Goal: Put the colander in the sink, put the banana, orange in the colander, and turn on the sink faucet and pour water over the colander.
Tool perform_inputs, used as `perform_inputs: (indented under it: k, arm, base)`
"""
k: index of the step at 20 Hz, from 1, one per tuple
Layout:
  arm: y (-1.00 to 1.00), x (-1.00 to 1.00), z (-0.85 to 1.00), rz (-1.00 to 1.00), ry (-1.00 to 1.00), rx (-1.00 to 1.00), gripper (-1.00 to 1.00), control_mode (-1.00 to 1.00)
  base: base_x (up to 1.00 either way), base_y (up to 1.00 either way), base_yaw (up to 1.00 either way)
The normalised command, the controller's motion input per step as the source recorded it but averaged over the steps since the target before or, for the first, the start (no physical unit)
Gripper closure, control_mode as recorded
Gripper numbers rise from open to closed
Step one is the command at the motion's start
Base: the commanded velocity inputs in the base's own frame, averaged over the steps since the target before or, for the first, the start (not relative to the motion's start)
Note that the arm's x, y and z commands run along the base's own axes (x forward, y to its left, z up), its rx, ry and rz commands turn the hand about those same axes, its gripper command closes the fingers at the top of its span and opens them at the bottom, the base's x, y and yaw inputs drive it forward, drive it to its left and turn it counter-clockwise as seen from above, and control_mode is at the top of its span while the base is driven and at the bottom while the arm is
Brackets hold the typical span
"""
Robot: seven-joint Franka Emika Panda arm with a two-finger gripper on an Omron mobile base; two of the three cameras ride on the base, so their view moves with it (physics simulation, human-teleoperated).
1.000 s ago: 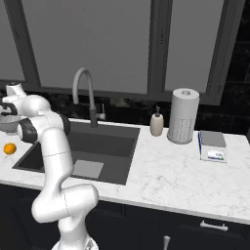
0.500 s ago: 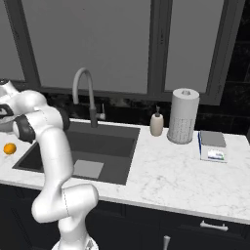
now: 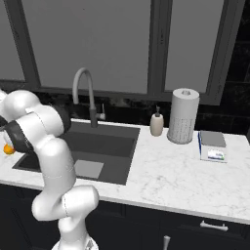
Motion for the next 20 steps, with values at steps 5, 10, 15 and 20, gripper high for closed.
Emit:
perform_inputs:
  k: [5, 10, 15, 20]
  arm:
    - [-0.62, -0.49, 0.32, 0.00, 0.09, 0.21, 1.00, -1.00]
    - [-0.67, -0.44, 0.37, 0.00, 0.27, 0.24, 1.00, -1.00]
    - [-0.69, -0.39, 0.29, 0.00, 0.25, 0.11, 1.00, -1.00]
    - [-0.66, -0.27, 0.17, 0.00, 0.21, 0.00, 1.00, -1.00]
  base:
    - [0.00, 0.00, 0.00]
    - [0.00, 0.00, 0.00]
    - [0.00, 0.00, 0.00]
    - [0.00, 0.00, 0.00]
